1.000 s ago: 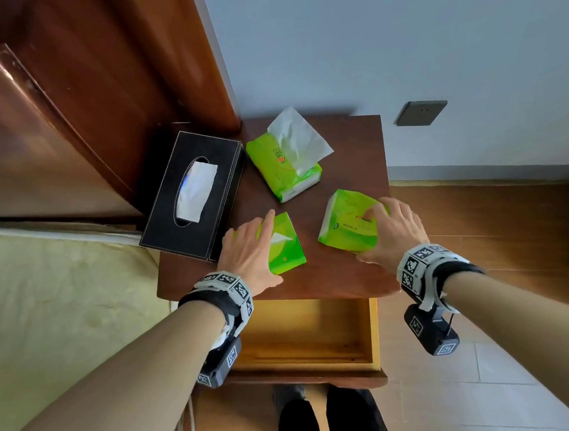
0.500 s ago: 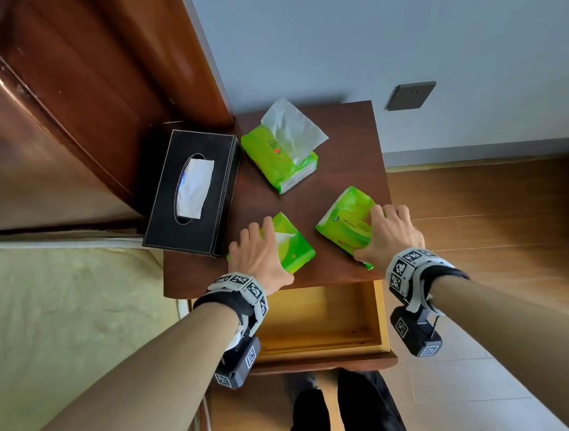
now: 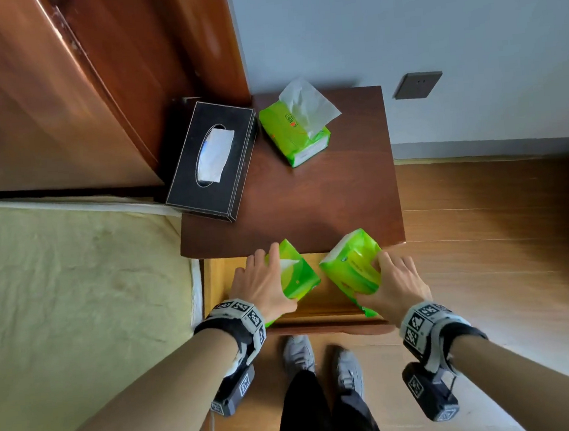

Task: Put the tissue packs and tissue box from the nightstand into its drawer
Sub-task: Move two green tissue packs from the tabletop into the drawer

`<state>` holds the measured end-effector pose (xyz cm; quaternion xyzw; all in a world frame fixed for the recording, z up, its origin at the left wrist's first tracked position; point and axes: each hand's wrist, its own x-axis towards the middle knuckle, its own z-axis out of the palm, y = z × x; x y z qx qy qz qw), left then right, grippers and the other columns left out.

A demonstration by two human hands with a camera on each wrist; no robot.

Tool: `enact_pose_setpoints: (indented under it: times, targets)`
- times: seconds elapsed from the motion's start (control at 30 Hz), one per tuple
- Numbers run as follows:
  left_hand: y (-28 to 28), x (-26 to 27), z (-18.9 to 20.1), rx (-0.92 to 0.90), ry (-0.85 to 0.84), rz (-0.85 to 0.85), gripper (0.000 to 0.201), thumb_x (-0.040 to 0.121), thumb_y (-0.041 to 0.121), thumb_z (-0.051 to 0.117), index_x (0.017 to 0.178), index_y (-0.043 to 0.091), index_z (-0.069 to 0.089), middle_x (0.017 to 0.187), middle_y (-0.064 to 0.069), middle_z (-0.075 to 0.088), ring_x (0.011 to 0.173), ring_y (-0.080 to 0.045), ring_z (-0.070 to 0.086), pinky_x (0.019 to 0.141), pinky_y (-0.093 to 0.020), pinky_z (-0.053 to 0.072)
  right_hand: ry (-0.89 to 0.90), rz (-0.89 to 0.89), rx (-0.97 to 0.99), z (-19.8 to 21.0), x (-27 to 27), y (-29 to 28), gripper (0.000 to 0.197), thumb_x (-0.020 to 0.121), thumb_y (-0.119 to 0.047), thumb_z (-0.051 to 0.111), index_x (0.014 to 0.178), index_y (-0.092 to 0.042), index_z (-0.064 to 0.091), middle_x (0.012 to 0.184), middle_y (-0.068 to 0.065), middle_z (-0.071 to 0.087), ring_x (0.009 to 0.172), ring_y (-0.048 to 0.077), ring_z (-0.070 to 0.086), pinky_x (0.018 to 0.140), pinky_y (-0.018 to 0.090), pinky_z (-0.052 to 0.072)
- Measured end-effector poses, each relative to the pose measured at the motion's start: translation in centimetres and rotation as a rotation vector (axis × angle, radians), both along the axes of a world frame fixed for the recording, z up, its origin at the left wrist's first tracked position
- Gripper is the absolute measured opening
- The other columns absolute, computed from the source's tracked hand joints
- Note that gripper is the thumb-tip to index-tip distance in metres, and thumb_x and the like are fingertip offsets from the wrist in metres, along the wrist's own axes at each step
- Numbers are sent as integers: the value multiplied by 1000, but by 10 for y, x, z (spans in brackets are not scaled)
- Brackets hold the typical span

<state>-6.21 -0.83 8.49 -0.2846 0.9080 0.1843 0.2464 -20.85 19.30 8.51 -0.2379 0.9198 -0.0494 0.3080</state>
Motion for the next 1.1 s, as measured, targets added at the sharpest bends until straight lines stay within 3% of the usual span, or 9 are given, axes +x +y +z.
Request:
enact_pose_setpoints:
  times: [0.13, 0.33, 0.47, 0.57, 0.7, 0.8, 0.87, 1.0, 1.1]
  targets:
    - [10, 22, -16, -1, -11, -8, 118, 61, 53, 78, 151, 17, 12, 135, -9, 44, 121, -29, 48, 94, -43, 46, 9, 123, -16, -25, 18, 13, 62, 65, -57, 73, 114, -28, 47, 116, -8, 49, 115, 17, 38, 83, 36, 51]
    - [8, 46, -48, -70, 19, -37, 114, 58, 53, 79, 147, 17, 17, 130, -8, 46, 115, -29, 50, 89, -41, 47, 103, 322, -50, -62, 20, 6, 52, 67, -40, 73, 111, -29, 47, 116, -7, 44, 109, 17, 38, 69, 31, 48]
    - [6, 60, -74, -84, 2, -16, 113, 57, 48, 79, 146, 18, 17, 129, -8, 47, 115, -29, 51, 89, -42, 47, 138, 412, 0, -87, 23, 3, 53, 70, -36, 73, 116, -28, 49, 119, -5, 46, 114, 19, 38, 81, 33, 48]
    - [1, 63, -92, -111, -2, -17, 112, 58, 44, 79, 148, 20, 18, 128, -8, 46, 113, -29, 52, 89, -40, 45, 148, 447, 8, -109, 21, 0, 50, 73, -24, 73, 117, -27, 50, 121, -2, 47, 115, 21, 39, 90, 36, 48]
    - [0, 61, -111, -149, -2, -53, 113, 58, 48, 77, 150, 19, 18, 128, -8, 46, 116, -29, 49, 95, -39, 41, -20, 458, 83, -133, 19, -2, 49, 79, -4, 61, 120, -31, 53, 141, -1, 39, 131, 22, 34, 95, 38, 48]
    - [0, 56, -120, -184, 18, -97, 113, 56, 48, 76, 149, 17, 20, 127, -8, 48, 116, -29, 49, 100, -40, 38, -146, 475, 219, -145, 18, 3, 53, 82, -7, 51, 126, -37, 57, 157, -3, 28, 145, 23, 23, 114, 44, 34]
    - [0, 53, -122, -196, 20, -120, 113, 56, 48, 76, 149, 15, 21, 127, -8, 48, 117, -29, 48, 103, -41, 36, -155, 428, 219, -146, 19, 9, 55, 82, -9, 48, 129, -37, 57, 159, -4, 25, 148, 22, 18, 118, 44, 27]
    - [1, 49, -124, -195, 10, -147, 112, 55, 48, 75, 149, 14, 23, 128, -7, 48, 118, -28, 48, 105, -42, 35, -43, 329, 1, -139, 27, 16, 45, 83, -7, 46, 119, -28, 63, 138, -5, 47, 129, 19, 39, 100, 41, 46]
    - [0, 49, -126, -193, -5, -154, 111, 55, 49, 74, 148, 14, 26, 128, -6, 48, 118, -28, 48, 106, -42, 35, -257, 265, 118, -142, 34, 14, 32, 96, -30, 38, 107, -21, 67, 120, 1, 64, 106, 22, 60, 89, 39, 51]
